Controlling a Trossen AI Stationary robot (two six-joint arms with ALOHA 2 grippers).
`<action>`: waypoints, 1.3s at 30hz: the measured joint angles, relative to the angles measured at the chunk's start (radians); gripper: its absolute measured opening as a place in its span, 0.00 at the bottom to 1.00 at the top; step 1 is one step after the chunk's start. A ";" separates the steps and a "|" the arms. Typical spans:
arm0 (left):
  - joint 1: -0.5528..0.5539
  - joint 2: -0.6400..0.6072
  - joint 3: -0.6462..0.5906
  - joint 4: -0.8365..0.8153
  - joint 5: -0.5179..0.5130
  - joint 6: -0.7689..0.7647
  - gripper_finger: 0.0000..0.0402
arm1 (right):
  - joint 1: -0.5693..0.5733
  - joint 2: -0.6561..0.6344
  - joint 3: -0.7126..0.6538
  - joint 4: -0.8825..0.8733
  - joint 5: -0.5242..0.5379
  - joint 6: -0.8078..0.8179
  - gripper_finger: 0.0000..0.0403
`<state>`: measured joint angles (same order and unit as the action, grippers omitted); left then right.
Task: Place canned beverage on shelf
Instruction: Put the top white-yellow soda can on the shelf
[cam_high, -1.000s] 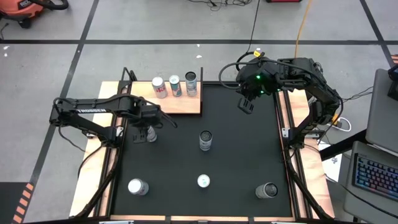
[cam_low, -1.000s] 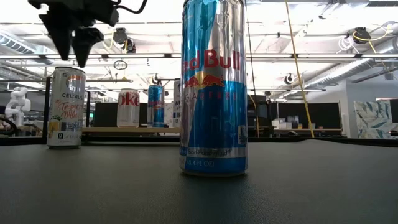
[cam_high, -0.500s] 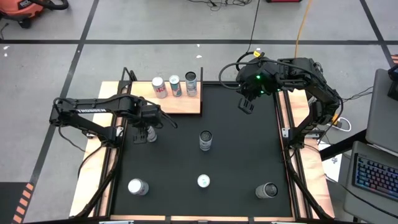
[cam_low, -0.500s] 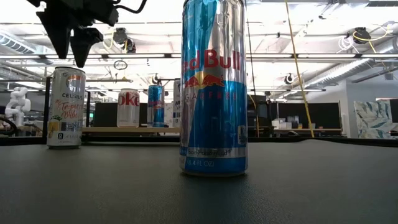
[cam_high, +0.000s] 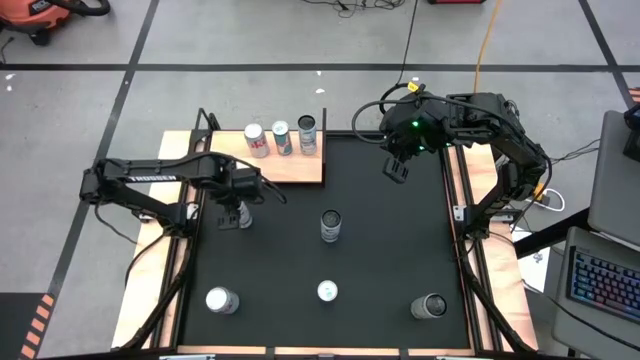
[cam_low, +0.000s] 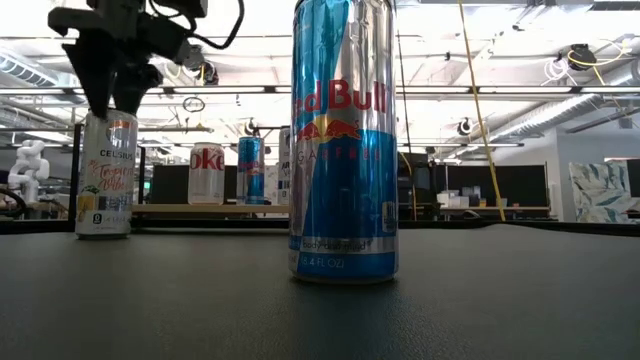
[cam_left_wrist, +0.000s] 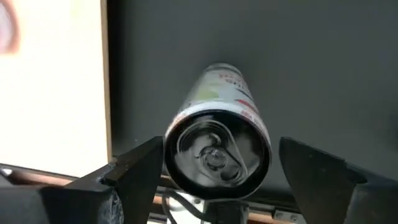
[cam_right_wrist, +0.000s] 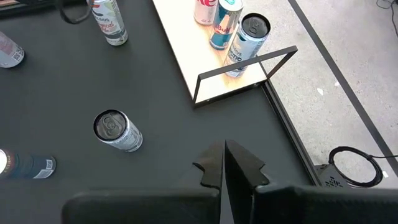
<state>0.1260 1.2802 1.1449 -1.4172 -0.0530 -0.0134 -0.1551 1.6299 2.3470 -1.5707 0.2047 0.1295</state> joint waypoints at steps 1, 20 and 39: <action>0.003 0.001 -0.006 0.014 0.001 0.000 0.77 | 0.000 0.000 0.000 0.000 0.000 0.000 0.00; 0.027 0.000 -0.136 0.123 0.078 0.079 0.69 | 0.000 0.000 0.000 0.000 0.000 -0.003 0.00; 0.053 0.001 -0.099 0.156 0.082 0.297 0.62 | 0.000 0.000 0.000 0.000 0.000 -0.003 0.00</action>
<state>0.1789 1.2813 1.0463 -1.2607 0.0287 0.2838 -0.1551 1.6299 2.3470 -1.5711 0.2047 0.1265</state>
